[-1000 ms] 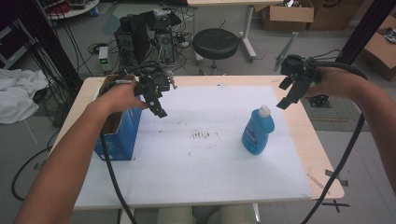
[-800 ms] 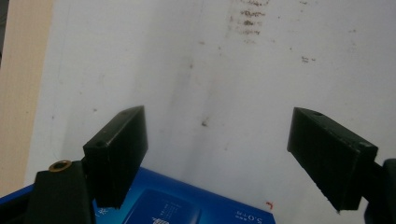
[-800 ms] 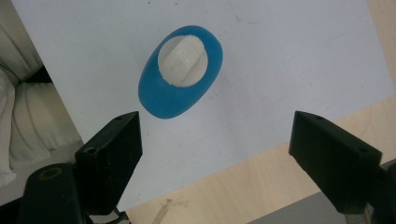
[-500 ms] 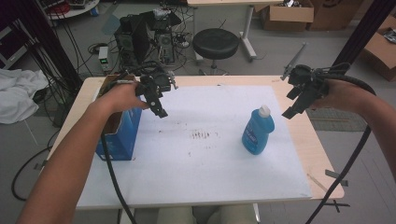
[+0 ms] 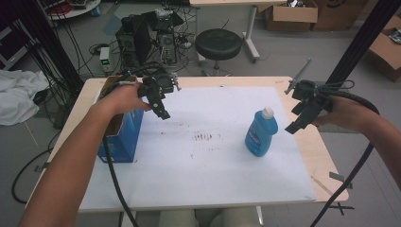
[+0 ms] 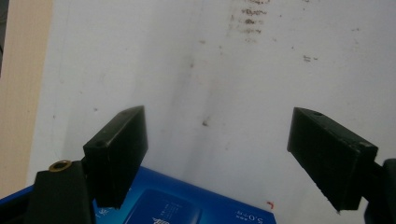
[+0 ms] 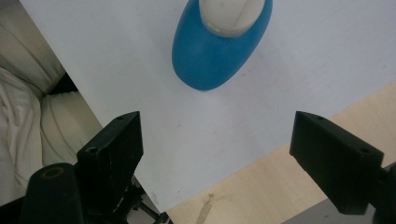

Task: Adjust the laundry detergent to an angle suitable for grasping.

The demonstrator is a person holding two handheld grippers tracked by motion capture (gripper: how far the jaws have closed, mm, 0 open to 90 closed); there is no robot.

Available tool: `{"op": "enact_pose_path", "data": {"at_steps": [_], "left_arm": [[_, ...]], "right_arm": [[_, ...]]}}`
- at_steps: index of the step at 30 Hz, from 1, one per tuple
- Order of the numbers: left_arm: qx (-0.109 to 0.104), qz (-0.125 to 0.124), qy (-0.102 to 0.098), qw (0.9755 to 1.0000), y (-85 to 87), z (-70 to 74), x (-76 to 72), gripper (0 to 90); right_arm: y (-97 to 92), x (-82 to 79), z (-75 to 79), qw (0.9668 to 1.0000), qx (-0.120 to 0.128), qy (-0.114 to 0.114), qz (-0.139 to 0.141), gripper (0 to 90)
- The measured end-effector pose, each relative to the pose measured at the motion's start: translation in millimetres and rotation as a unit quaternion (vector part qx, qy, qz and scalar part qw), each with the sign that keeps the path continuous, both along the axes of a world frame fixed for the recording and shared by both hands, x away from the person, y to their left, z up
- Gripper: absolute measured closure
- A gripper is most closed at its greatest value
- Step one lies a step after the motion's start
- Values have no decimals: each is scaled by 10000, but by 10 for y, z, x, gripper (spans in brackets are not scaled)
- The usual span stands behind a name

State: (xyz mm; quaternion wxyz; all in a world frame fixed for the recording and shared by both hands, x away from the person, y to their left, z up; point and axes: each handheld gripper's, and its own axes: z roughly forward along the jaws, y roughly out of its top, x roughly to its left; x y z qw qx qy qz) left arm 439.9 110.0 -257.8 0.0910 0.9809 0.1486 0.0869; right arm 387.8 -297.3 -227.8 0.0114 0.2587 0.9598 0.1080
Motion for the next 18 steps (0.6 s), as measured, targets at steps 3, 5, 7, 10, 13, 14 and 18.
{"op": "enact_pose_path", "data": {"at_steps": [3, 5, 7, 10, 13, 14, 18], "left_arm": [[23, 7, 9, 10000, 2, -1, 1, 207], [35, 14, 10, 10000, 1, 0, 0, 207], [33, 17, 4, 10000, 0, -2, -3, 207], [46, 12, 0, 10000, -5, -1, -10, 207], [46, 27, 4, 10000, -7, 6, -15, 208], [34, 38, 0, 10000, -6, 7, -17, 207], [38, 93, -23, 9999, 2, 21, -33, 208]], "right_arm": [[7, -29, -31, 10000, 1, 14, -94, 174], [14, -54, -61, 9998, 10, 10, -182, 174], [19, -71, -88, 9997, -7, 35, -227, 178], [17, -92, -125, 9994, -56, 104, -331, 178], [9, -110, -149, 9994, -61, 166, -307, 178], [5, -118, -155, 9993, -78, 190, -314, 178], [-20, -148, -166, 9993, -56, 233, -274, 177]]}}
